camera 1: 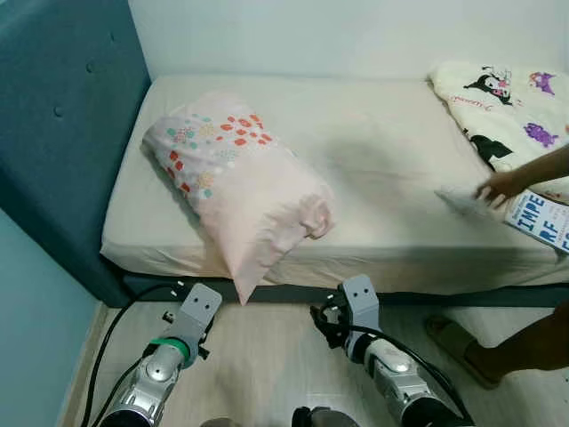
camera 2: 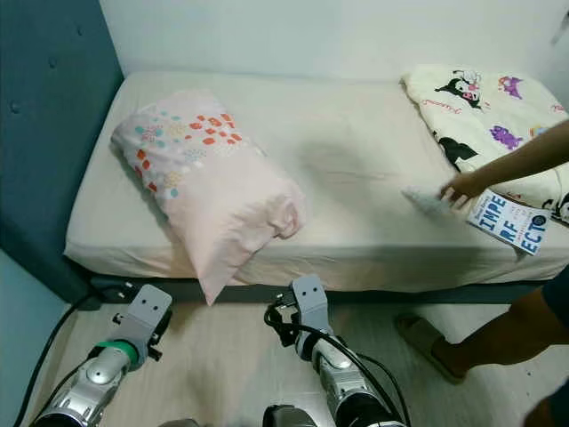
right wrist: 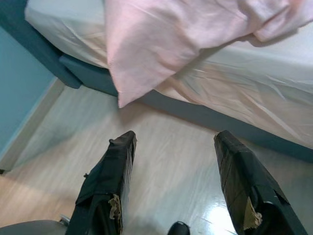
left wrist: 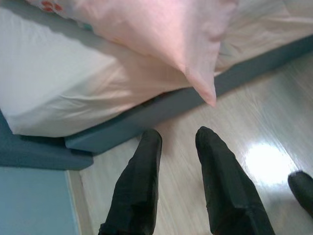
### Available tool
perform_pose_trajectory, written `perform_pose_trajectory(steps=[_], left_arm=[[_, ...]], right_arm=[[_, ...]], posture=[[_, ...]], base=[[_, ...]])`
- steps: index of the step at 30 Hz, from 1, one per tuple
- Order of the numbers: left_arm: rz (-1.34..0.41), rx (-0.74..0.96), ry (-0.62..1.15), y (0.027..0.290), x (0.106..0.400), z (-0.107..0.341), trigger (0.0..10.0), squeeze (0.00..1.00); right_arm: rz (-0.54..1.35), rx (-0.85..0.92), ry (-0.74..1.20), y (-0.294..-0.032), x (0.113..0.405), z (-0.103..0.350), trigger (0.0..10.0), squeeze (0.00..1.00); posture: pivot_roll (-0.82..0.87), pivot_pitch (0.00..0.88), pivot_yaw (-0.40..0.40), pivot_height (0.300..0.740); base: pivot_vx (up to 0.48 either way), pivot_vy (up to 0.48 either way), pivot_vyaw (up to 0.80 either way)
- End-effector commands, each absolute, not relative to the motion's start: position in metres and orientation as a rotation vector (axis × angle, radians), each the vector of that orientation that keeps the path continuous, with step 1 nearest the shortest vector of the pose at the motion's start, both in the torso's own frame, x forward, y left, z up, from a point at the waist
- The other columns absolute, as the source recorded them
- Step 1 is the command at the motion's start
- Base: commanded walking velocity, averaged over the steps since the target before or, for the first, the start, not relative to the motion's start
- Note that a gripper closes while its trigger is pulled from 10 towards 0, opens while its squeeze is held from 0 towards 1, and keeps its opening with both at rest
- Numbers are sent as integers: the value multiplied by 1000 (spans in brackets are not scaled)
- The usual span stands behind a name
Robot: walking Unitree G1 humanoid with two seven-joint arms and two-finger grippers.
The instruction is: Clean up the room
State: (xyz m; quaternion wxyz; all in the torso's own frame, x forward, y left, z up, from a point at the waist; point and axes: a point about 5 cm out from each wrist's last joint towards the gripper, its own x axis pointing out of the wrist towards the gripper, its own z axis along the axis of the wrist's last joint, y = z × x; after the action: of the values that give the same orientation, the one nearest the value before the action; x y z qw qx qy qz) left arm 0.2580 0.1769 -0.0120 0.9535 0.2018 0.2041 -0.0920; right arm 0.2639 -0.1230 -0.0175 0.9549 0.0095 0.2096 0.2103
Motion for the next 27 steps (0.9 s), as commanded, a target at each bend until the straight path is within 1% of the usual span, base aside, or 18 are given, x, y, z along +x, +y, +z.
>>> perform_pose_trajectory(steps=[1, 6, 16, 21, 27], left_arm=[[-192, 397, 417, 175, 256, -14, 10000, 0], [-177, 370, 403, 174, 259, -11, 10000, 0], [-176, 361, 411, 174, 259, -12, 10000, 0], [-152, 349, 413, 175, 260, -11, 10000, 0], [-150, 353, 419, 175, 259, -12, 10000, 0]], right_arm=[[421, 13, 421, -127, 265, -16, 10000, 0], [414, 22, 404, -130, 267, -14, 10000, 0], [410, 48, 384, -129, 268, -12, 10000, 0], [450, 54, 373, -122, 268, -11, 10000, 0], [435, 62, 360, -124, 270, -8, 10000, 0]], posture=[[51, 3, 5, 740], [15, 5, 7, 740], [8, 6, 16, 740], [15, 10, 14, 740], [16, 13, 10, 740]], base=[[0, 0, 0], [0, 0, 0], [0, 0, 0], [0, 0, 0], [0, 0, 0]])
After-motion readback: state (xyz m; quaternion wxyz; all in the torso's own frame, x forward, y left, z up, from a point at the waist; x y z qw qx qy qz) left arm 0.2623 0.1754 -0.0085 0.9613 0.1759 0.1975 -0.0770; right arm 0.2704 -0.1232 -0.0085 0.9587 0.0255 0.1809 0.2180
